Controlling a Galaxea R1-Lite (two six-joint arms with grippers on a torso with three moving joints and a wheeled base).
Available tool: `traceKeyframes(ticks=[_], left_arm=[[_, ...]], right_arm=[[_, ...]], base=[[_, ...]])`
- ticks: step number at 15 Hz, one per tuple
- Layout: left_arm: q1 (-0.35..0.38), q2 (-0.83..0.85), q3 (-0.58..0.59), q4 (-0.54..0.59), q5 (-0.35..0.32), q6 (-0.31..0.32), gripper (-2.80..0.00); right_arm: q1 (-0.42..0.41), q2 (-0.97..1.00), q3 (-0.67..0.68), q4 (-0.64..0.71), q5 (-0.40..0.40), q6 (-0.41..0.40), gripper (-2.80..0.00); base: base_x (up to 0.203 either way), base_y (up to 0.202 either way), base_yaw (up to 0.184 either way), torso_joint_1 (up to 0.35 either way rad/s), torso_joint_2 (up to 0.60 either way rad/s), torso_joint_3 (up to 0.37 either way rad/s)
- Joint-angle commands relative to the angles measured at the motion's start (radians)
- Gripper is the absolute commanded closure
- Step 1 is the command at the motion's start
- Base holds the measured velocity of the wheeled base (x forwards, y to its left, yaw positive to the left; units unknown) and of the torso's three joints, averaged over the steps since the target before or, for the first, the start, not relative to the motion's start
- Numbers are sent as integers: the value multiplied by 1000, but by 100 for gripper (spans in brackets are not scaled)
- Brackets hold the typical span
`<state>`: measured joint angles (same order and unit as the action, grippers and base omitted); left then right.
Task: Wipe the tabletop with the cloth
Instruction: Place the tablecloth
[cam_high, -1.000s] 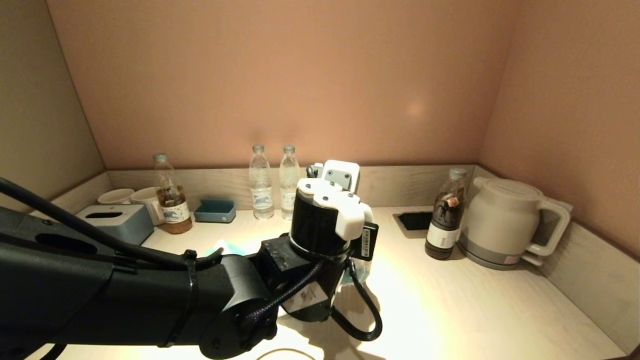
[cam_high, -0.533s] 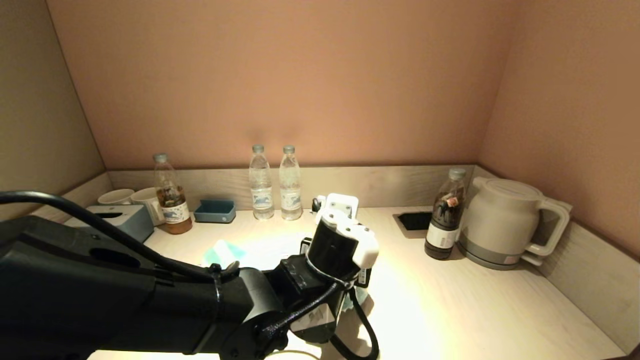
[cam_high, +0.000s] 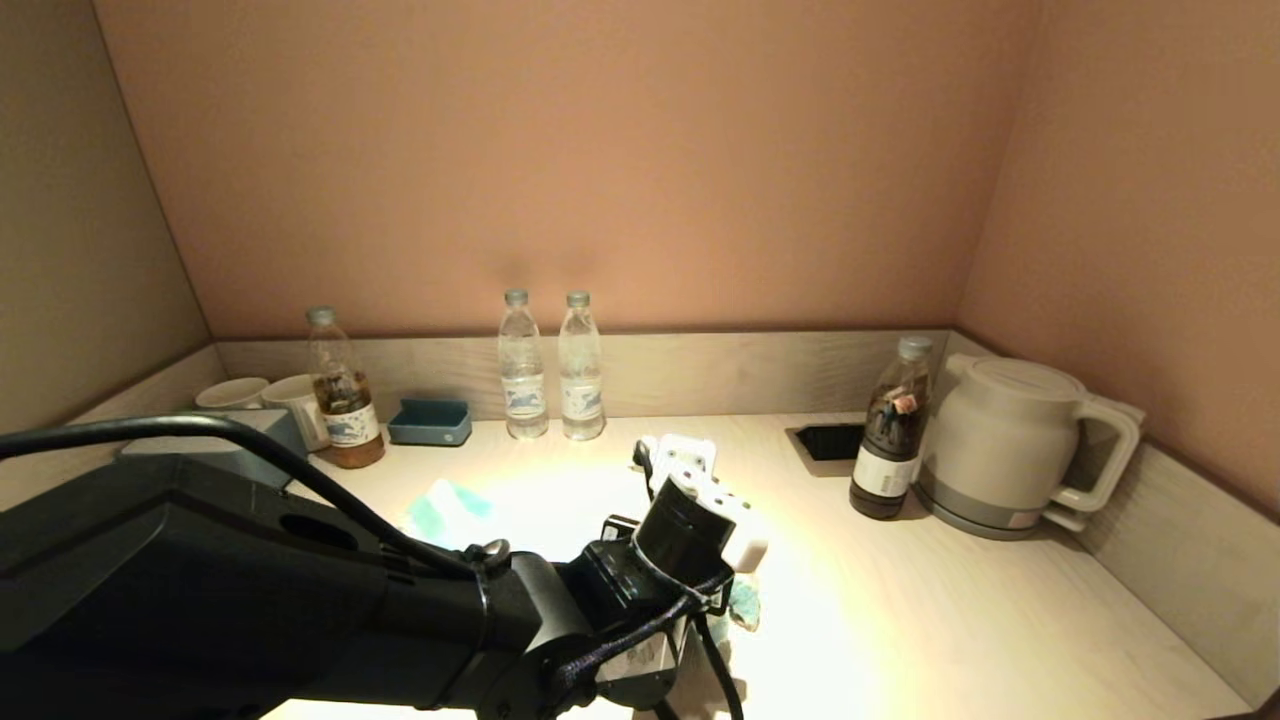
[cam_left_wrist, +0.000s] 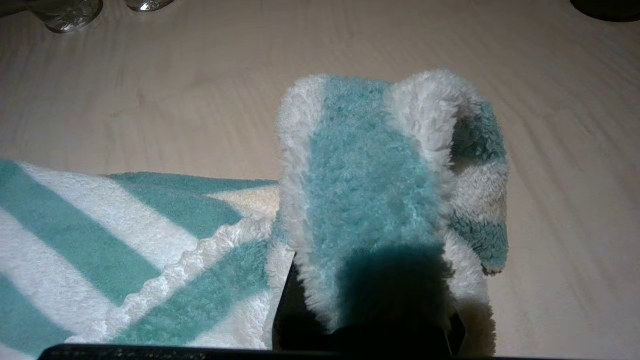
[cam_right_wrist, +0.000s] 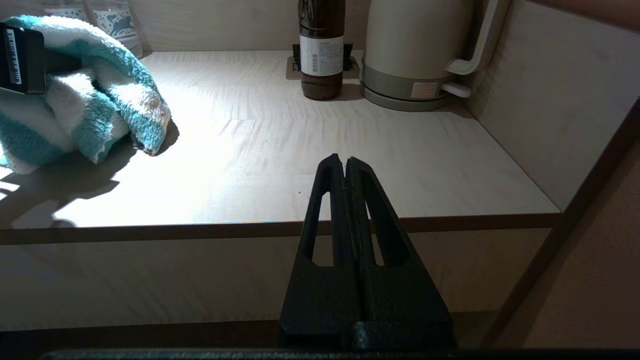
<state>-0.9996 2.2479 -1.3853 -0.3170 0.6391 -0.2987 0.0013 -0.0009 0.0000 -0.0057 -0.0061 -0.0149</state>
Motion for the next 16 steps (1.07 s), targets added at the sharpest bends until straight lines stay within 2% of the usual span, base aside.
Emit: traceKeyframes(ticks=[1, 2, 3, 4, 7, 9, 11, 13, 14, 16], left_arm=[[2, 9, -2, 0, 3, -4, 0], [8, 20, -27, 53, 1, -33, -55], [9, 23, -58, 128, -4, -78, -280], [10, 24, -72, 156, -7, -104, -280], [4, 4, -139, 354, -10, -199, -280], [-1, -8, -166, 412, -10, -237, -280], [-5, -26, -263, 664, -17, -322, -280], [-7, -51, -420, 955, -38, -424, -280], [-8, -66, -487, 1065, -45, -456, -280], [-8, -126, -559, 1181, -51, -488, -280]], right_arm=[[0, 1, 0, 0, 1, 0, 0], [0, 1, 0, 0, 2, 0, 0], [0, 1, 0, 0, 2, 0, 0], [0, 1, 0, 0, 2, 0, 0], [0, 1, 0, 0, 0, 0, 0], [0, 1, 0, 0, 2, 0, 0], [0, 1, 0, 0, 2, 0, 0], [0, 1, 0, 0, 2, 0, 0], [0, 1, 0, 0, 0, 0, 0], [0, 1, 0, 0, 2, 0, 0]], base=[[0, 0, 0, 0, 0, 0], [0, 0, 0, 0, 0, 0], [0, 0, 0, 0, 0, 0], [0, 0, 0, 0, 0, 0], [0, 0, 0, 0, 0, 0], [0, 0, 0, 0, 0, 0], [0, 0, 0, 0, 0, 0], [0, 0, 0, 0, 0, 0], [0, 0, 0, 0, 0, 0], [0, 0, 0, 0, 0, 0]])
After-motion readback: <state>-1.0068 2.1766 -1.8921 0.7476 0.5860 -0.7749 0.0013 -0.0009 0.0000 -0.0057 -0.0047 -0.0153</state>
